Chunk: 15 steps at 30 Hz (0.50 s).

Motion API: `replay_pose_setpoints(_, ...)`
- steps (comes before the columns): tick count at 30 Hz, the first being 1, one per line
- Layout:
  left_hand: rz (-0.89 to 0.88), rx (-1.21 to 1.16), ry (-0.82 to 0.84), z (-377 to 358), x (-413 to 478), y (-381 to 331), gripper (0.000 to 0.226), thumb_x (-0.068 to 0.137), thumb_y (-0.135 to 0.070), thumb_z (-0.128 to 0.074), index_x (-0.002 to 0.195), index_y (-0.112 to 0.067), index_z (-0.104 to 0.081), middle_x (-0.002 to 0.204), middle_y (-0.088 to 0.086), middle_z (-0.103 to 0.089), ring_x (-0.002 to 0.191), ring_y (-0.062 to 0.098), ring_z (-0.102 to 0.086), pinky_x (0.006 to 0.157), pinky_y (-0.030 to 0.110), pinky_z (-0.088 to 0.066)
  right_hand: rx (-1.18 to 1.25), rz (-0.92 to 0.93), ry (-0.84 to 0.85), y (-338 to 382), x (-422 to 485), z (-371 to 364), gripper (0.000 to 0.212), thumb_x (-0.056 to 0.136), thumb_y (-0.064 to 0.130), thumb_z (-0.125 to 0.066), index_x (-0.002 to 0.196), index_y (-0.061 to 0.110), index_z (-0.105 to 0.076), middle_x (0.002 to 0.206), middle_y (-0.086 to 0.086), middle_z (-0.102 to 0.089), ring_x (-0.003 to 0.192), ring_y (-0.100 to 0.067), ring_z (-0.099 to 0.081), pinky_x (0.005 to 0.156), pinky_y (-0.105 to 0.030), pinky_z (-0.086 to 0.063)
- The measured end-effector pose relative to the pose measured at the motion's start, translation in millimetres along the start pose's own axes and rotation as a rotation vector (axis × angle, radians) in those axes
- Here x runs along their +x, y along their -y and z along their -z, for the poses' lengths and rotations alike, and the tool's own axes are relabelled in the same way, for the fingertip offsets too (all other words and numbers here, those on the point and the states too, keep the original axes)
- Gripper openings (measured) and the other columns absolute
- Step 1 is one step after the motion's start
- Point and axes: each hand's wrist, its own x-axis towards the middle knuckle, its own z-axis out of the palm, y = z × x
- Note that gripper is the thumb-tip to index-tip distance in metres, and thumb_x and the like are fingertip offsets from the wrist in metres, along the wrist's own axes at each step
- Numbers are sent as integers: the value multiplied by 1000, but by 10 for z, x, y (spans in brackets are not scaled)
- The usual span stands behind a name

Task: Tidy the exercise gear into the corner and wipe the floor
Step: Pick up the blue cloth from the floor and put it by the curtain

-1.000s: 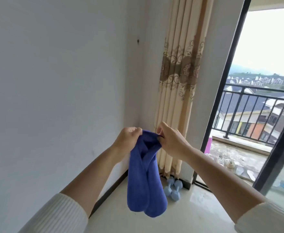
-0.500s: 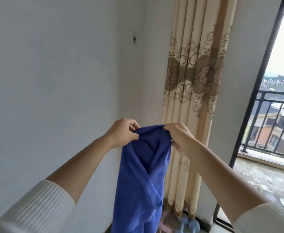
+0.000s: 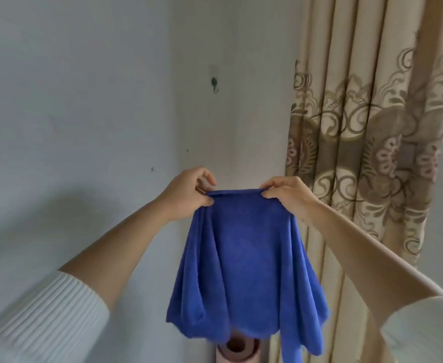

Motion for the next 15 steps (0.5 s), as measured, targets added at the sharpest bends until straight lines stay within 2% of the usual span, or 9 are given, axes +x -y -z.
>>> replay_pose_setpoints(3, -93, 47, -151, -21, 610, 64, 25, 80, 2, -65, 73, -21, -57, 86, 4, -66, 82, 18, -64, 75, 31, -51, 70, 76, -13, 1, 675, 92, 18, 86, 3, -60, 86, 17, -71, 82, 0, -65, 76, -13, -60, 65, -20, -45)
replay_pose_setpoints(5, -163, 126, -206, -6, 1010, 97, 34, 82, 7, -57, 66, -23, -63, 81, 2, -68, 77, 15, -64, 72, 24, -48, 114, 155, -35, 5, 1105, 155, 20, 84, -1, -60, 77, 17, -67, 79, -2, -62, 76, -16, -57, 66, -21, -44)
replay_pose_setpoints(7, -215, 242, -247, 46, 1401, 98, 38, 85, 11, -49, 79, -17, -74, 89, 5, -71, 85, 18, -64, 79, 23, -49, 108, 239, -37, 48, 1513, 216, 24, 83, -4, -59, 70, 15, -64, 75, -5, -59, 74, -18, -52, 67, -23, -41)
replay_pose_setpoints(9, -274, 409, -291, 114, 1774, 72, 42, 87, 10, -44, 102, -15, -73, 110, 3, -69, 103, 18, -61, 92, 22, -43, 3, 315, -30, 115, 1922, 271, 25, 85, -2, -58, 71, 15, -68, 76, -2, -63, 70, -16, -54, 64, -20, -42)
replay_pose_setpoints(10, -308, 507, -302, 152, 1941, 53, 44, 87, 11, -43, 111, -15, -70, 118, 2, -66, 111, 18, -58, 95, 21, -39, -67, 353, -33, 155, 2118, 293, 25, 87, 0, -58, 73, 17, -71, 77, 3, -65, 70, -13, -56, 63, -15, -44)
replay_pose_setpoints(11, -350, 595, -311, 193, 2097, 33, 47, 86, 12, -43, 116, -14, -67, 123, 1, -63, 114, 18, -56, 96, 21, -38, -122, 398, -43, 205, 2311, 306, 26, 89, 2, -57, 76, 19, -72, 78, 9, -64, 71, -7, -58, 62, -8, -44)
replay_pose_setpoints(13, -426, 751, -329, 300, 2384, 0, 51, 83, 15, -44, 121, -12, -64, 125, 3, -62, 113, 23, -56, 97, 31, -41, -208, 504, -97, 318, 2683, 314, 26, 91, 1, -55, 82, 18, -72, 78, 16, -57, 73, -3, -56, 58, 1, -40)
replay_pose_setpoints(15, -423, 933, -342, 416, 2634, -10, 54, 80, 15, -46, 124, -12, -61, 129, 3, -57, 112, 28, -56, 90, 40, -46, -308, 616, -188, 427, 3022, 280, 26, 90, -2, -52, 90, 14, -72, 77, 15, -50, 72, -4, -52, 59, 1, -37)
